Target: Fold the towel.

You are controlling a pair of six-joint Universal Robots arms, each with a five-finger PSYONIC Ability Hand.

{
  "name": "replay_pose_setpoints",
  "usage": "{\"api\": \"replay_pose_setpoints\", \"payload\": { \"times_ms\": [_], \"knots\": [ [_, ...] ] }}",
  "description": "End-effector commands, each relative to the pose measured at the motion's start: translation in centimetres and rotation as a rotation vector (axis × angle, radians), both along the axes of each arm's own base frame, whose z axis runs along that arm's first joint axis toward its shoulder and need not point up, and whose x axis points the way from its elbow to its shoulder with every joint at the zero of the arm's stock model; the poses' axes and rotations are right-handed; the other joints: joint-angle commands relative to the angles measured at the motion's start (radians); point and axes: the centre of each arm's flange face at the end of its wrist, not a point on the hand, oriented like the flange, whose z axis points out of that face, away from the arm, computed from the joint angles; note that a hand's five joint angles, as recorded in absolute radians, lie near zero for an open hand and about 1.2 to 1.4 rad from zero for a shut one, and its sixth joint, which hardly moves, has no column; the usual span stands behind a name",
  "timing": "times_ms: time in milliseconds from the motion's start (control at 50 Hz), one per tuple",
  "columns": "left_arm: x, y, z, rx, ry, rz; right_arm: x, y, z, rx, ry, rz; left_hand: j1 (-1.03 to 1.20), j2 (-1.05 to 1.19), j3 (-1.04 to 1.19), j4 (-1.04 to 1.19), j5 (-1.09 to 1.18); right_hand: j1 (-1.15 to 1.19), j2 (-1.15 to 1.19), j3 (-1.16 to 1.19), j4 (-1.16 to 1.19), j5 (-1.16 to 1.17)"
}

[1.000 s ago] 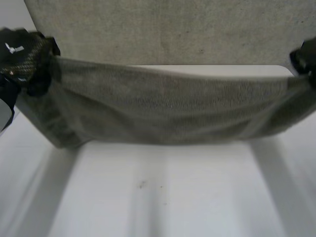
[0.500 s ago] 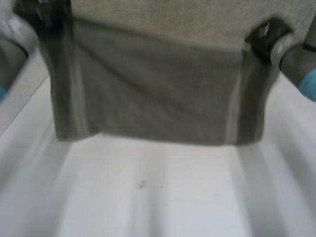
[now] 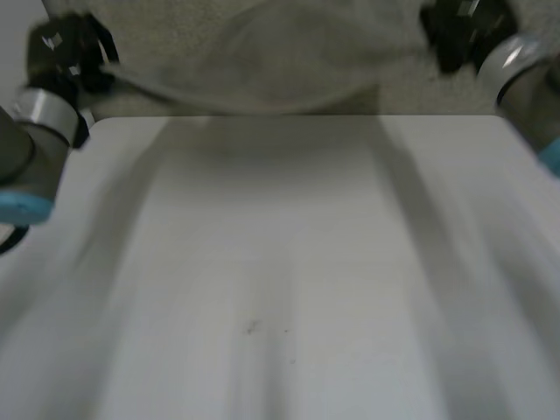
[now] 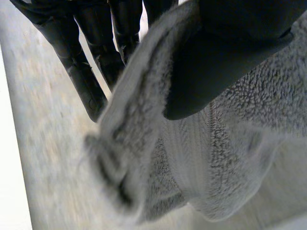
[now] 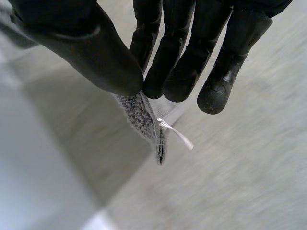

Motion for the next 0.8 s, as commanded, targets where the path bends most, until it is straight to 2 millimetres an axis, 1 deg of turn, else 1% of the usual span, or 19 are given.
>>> {"api": "replay_pose_setpoints", "payload": {
  "times_ms": [20, 40, 60, 80, 100, 140, 220, 280, 320, 340, 380, 440, 480, 500, 540, 560, 600, 680, 800],
  "knots": [
    [-0.7, 0.9, -8.9, 0.124, -0.054, -0.086, 0.1, 0.9, -13.1, 0.337, 0.158, 0.012, 0.192, 0.178, 0.179, 0.177, 0.187, 0.060, 0.056, 0.060, 0.055, 0.037],
    [-0.9, 1.3, -10.9, 0.154, -0.081, -0.103, -0.1, 1.6, -16.0, 0.407, 0.200, 0.016, 0.192, 0.178, 0.179, 0.177, 0.187, 0.060, 0.056, 0.060, 0.055, 0.037],
    [-0.9, 1.3, -11.0, 0.154, -0.081, -0.103, -0.1, 1.6, -16.1, 0.408, 0.200, 0.016, 0.192, 0.178, 0.179, 0.177, 0.187, 0.060, 0.056, 0.060, 0.055, 0.037],
    [-1.0, 1.7, -12.8, 0.179, -0.120, -0.115, -0.2, 2.1, -18.0, 0.456, 0.232, 0.019, 0.192, 0.178, 0.179, 0.177, 0.187, 0.060, 0.056, 0.060, 0.055, 0.037],
    [-1.0, 1.7, -12.8, 0.179, -0.120, -0.115, -0.4, 2.7, -19.7, 0.501, 0.263, 0.022, 0.192, 0.178, 0.179, 0.177, 0.187, 0.060, 0.056, 0.060, 0.055, 0.037],
    [-1.0, 2.7, -16.7, 0.243, -0.238, -0.121, -0.6, 3.3, -20.7, 0.530, 0.281, 0.027, 0.192, 0.178, 0.179, 0.177, 0.187, 0.060, 0.056, 0.060, 0.055, 0.037],
    [-0.7, 3.7, -17.9, 0.272, -0.326, -0.112, -1.3, 3.9, -20.6, 0.553, 0.286, 0.016, 0.192, 0.178, 0.179, 0.177, 0.187, 0.060, 0.056, 0.060, 0.055, 0.037],
    [0.6, 4.2, -16.2, 0.279, -0.379, -0.075, -2.0, 4.3, -17.5, 0.505, 0.260, 0.002, 0.192, 0.178, 0.179, 0.177, 0.187, 0.060, 0.056, 0.060, 0.055, 0.037],
    [1.4, 4.5, -15.2, 0.289, -0.391, -0.058, -3.5, 4.7, -14.3, 0.451, 0.243, -0.032, 0.192, 0.178, 0.179, 0.177, 0.187, 0.060, 0.056, 0.060, 0.055, 0.037],
    [2.2, 5.1, -14.4, 0.304, -0.404, -0.041, -3.5, 4.8, -14.3, 0.450, 0.242, -0.032, 0.192, 0.178, 0.179, 0.177, 0.187, 0.060, 0.056, 0.060, 0.055, 0.037],
    [3.0, 5.7, -13.4, 0.315, -0.407, -0.024, -5.4, 5.1, -10.7, 0.382, 0.217, -0.080, 0.192, 0.178, 0.179, 0.177, 0.187, 0.060, 0.056, 0.060, 0.055, 0.037],
    [4.2, 7.3, -11.3, 0.329, -0.403, 0.001, -6.3, 5.7, -9.1, 0.361, 0.213, -0.100, 0.192, 0.178, 0.179, 0.177, 0.187, 0.060, 0.056, 0.060, 0.055, 0.037],
    [4.4, 8.3, -10.7, 0.342, -0.406, 0.000, -7.5, 7.8, -7.3, 0.381, 0.243, -0.115, 0.192, 0.178, 0.179, 0.177, 0.187, 0.060, 0.056, 0.060, 0.055, 0.037],
    [4.3, 9.5, -10.3, 0.355, -0.408, -0.015, -7.5, 7.8, -7.3, 0.381, 0.243, -0.115, 0.192, 0.178, 0.179, 0.177, 0.187, 0.060, 0.056, 0.060, 0.055, 0.037],
    [4.1, 10.7, -10.1, 0.371, -0.411, -0.034, -8.3, 10.5, -7.1, 0.473, 0.351, -0.094, 0.192, 0.178, 0.179, 0.177, 0.187, 0.060, 0.056, 0.060, 0.055, 0.037],
    [4.0, 11.8, -9.8, 0.383, -0.412, -0.052, -8.3, 10.5, -7.1, 0.473, 0.352, -0.094, 0.192, 0.178, 0.179, 0.177, 0.187, 0.060, 0.056, 0.060, 0.055, 0.037],
    [3.9, 13.0, -9.3, 0.387, -0.412, -0.070, -9.0, 13.4, -7.8, 0.577, 0.532, -0.028, 0.192, 0.178, 0.179, 0.177, 0.187, 0.060, 0.056, 0.060, 0.055, 0.037],
    [4.1, 15.4, -8.2, 0.399, -0.406, -0.100, -9.4, 15.4, -7.9, 0.612, 0.679, 0.043, 0.192, 0.178, 0.179, 0.177, 0.187, 0.060, 0.056, 0.060, 0.055, 0.037],
    [4.6, 15.4, -8.7, 0.419, -0.401, -0.105, -9.6, 14.1, -7.8, 0.554, 0.700, 0.019, 0.192, 0.178, 0.179, 0.177, 0.187, 0.060, 0.056, 0.060, 0.055, 0.037]
  ]
}}
